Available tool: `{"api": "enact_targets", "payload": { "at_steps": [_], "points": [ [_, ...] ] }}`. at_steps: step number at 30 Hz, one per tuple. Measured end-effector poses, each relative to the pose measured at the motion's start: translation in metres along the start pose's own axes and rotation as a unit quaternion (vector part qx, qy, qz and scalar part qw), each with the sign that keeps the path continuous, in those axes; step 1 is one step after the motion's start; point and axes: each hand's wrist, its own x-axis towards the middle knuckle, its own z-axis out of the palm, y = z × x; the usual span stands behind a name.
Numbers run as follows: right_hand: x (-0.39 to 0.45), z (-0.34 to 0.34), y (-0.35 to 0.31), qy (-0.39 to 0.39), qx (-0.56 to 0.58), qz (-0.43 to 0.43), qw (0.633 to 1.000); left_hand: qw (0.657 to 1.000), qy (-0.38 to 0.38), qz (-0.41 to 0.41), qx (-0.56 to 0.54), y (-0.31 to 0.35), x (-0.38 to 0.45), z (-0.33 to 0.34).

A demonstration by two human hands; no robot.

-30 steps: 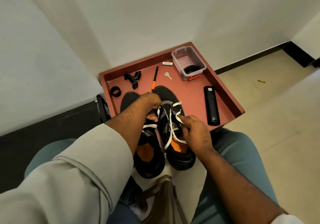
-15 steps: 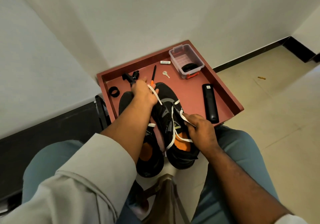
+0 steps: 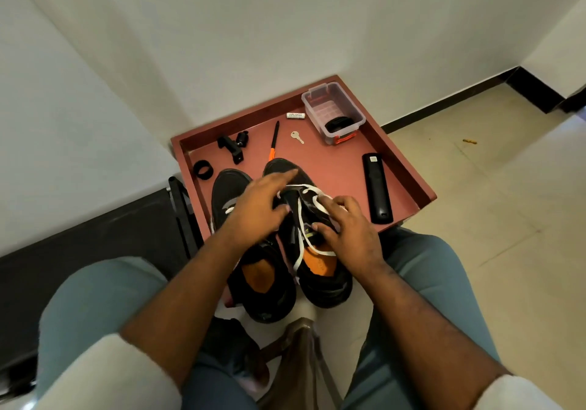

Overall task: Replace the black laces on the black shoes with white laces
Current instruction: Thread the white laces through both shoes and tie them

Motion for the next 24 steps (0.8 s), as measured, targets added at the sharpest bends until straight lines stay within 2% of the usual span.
{"api": "enact_targets", "payload": {
  "at_steps": [4, 5, 7, 9, 10, 12, 14, 18, 20, 21, 23, 24],
  "points": [
    [-0.006, -0.01, -0.015, 0.06, -0.017, -0.038, 0.997, 0.992, 0.041, -0.054, 0.104, 0.001, -0.048, 0.025],
    [-0.008, -0.01, -0.019, 0.045, -0.026, -0.053, 0.997, 0.988, 0.058, -0.063, 0.125, 0.006, -0.051, 0.029],
    [-0.014, -0.009, -0.028, -0.052, -0.084, -0.051, 0.994, 0.979, 0.069, -0.053, 0.183, 0.016, -0.053, 0.034],
    [-0.019, -0.006, -0.037, -0.156, -0.181, -0.016, 0.971, 0.971, 0.029, -0.041, 0.233, 0.019, -0.053, 0.039],
    [-0.02, -0.005, -0.04, -0.183, -0.218, 0.004, 0.959, 0.968, 0.006, -0.043, 0.248, 0.018, -0.053, 0.041],
    [-0.017, -0.004, -0.046, -0.204, -0.253, 0.037, 0.945, 0.964, -0.001, -0.047, 0.26, 0.013, -0.054, 0.043],
    [-0.014, -0.005, -0.051, -0.197, -0.242, 0.056, 0.948, 0.965, 0.012, -0.04, 0.261, 0.011, -0.055, 0.044],
    [-0.026, -0.016, -0.059, -0.188, -0.205, 0.007, 0.961, 0.965, 0.032, -0.048, 0.254, 0.01, -0.053, 0.043],
    [-0.038, -0.032, -0.063, -0.273, -0.146, -0.021, 0.951, 0.965, 0.043, -0.051, 0.252, 0.011, -0.054, 0.044],
    [-0.045, -0.043, -0.066, -0.355, -0.098, -0.023, 0.93, 0.966, 0.048, -0.053, 0.248, 0.012, -0.054, 0.044],
    [-0.06, -0.064, -0.073, -0.517, -0.01, -0.006, 0.856, 0.968, 0.05, -0.054, 0.24, 0.015, -0.055, 0.043],
    [-0.065, -0.07, -0.073, -0.551, 0.024, 0.001, 0.834, 0.968, 0.049, -0.052, 0.242, 0.015, -0.056, 0.043]
  ]
}}
